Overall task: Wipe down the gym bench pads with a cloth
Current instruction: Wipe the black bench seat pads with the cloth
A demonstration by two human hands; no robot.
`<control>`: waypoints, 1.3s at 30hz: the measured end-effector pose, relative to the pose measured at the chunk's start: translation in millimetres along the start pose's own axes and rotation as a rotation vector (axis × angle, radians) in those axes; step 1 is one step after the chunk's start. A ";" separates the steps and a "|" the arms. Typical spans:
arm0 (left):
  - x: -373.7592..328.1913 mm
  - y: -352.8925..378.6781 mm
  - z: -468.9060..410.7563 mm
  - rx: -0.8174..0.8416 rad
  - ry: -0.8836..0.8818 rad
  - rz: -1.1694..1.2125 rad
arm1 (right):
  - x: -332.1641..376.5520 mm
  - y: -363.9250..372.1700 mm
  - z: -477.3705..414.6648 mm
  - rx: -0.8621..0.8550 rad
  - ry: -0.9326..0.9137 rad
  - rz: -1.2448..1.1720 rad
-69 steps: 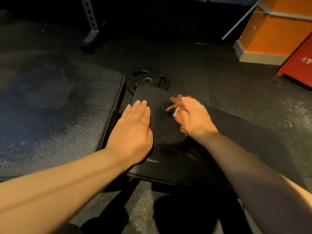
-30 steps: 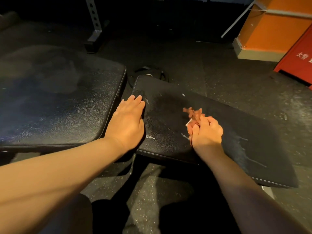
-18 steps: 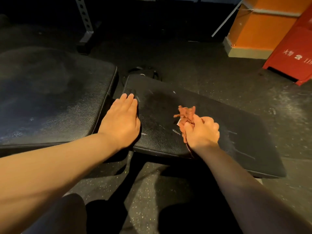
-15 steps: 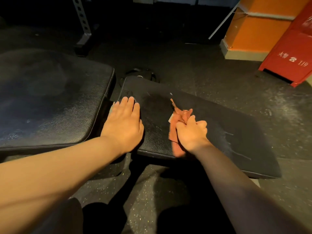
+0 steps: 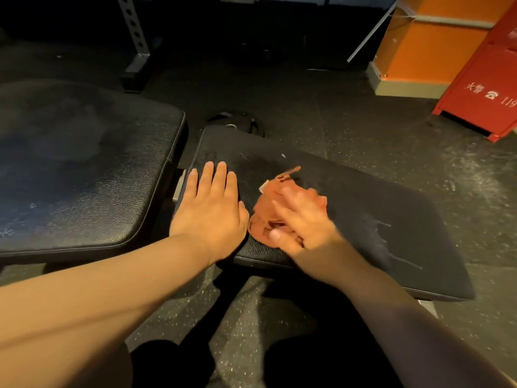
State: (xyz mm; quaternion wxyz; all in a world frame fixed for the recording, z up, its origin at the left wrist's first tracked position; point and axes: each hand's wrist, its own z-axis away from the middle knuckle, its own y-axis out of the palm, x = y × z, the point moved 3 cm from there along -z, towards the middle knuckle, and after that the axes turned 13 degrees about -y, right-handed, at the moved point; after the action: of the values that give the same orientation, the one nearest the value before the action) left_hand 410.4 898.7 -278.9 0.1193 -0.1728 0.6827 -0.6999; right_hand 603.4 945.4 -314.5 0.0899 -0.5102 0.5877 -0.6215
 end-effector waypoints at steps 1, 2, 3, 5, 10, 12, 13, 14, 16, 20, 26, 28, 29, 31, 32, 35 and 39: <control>-0.4 0.7 0.7 0.004 0.003 -0.010 | -1.7 10.0 -4.6 0.059 -0.037 -0.100; -0.6 1.6 0.7 0.006 0.005 -0.018 | -6.6 13.6 -10.9 0.074 -0.060 -0.113; -0.5 2.3 0.0 0.003 0.006 -0.024 | -15.1 14.4 -18.1 0.048 -0.087 -0.071; -0.4 2.7 -1.7 0.004 0.024 -0.040 | -37.1 5.1 -34.1 -0.013 0.021 -0.004; -5.4 3.8 -2.4 0.010 0.081 -0.109 | -21.8 8.0 -54.8 -0.161 0.219 0.057; -7.7 5.4 -4.7 0.030 0.086 -0.150 | 15.4 20.5 -36.7 -0.156 0.048 -0.081; -8.4 6.1 -6.2 0.048 0.093 -0.165 | 24.1 19.3 -25.5 -0.144 -0.024 -0.131; -8.7 5.9 -7.5 0.058 0.097 -0.167 | 21.6 16.2 -17.7 -0.113 -0.085 -0.137; -9.5 3.9 -9.8 0.066 0.100 -0.142 | -10.7 4.0 -18.1 -0.085 -0.128 -0.012; -10.6 2.6 -9.1 0.067 0.101 -0.116 | -63.4 -11.8 -48.1 -0.168 0.359 -0.027; -10.8 2.4 -7.7 0.050 0.100 -0.089 | 4.2 -6.3 -35.5 -0.027 0.090 0.069; -10.4 2.7 -7.9 0.046 0.096 -0.082 | -8.4 0.6 -28.2 -0.013 0.055 0.138; -10.3 3.7 -8.1 0.044 0.094 -0.081 | -13.8 3.4 -28.4 -0.012 0.048 0.166; -10.0 5.0 -8.3 0.033 0.089 -0.083 | -21.3 5.1 -33.8 -0.023 0.128 0.078; -9.8 5.4 -8.5 0.030 0.085 -0.083 | -25.0 1.9 -36.0 -0.026 0.215 -0.083; -10.9 4.9 -9.6 0.031 0.085 -0.076 | -39.9 -15.5 -33.9 -0.152 0.304 -0.582; -10.2 5.9 -8.2 0.028 0.082 -0.076 | -65.0 3.6 -24.0 0.038 0.336 0.128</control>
State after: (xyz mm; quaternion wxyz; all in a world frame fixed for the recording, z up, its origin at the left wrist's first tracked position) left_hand 415.9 910.1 -285.7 0.0671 -0.1679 0.6702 -0.7198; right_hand 614.0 1005.9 -346.8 0.0395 -0.3591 0.6137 -0.7020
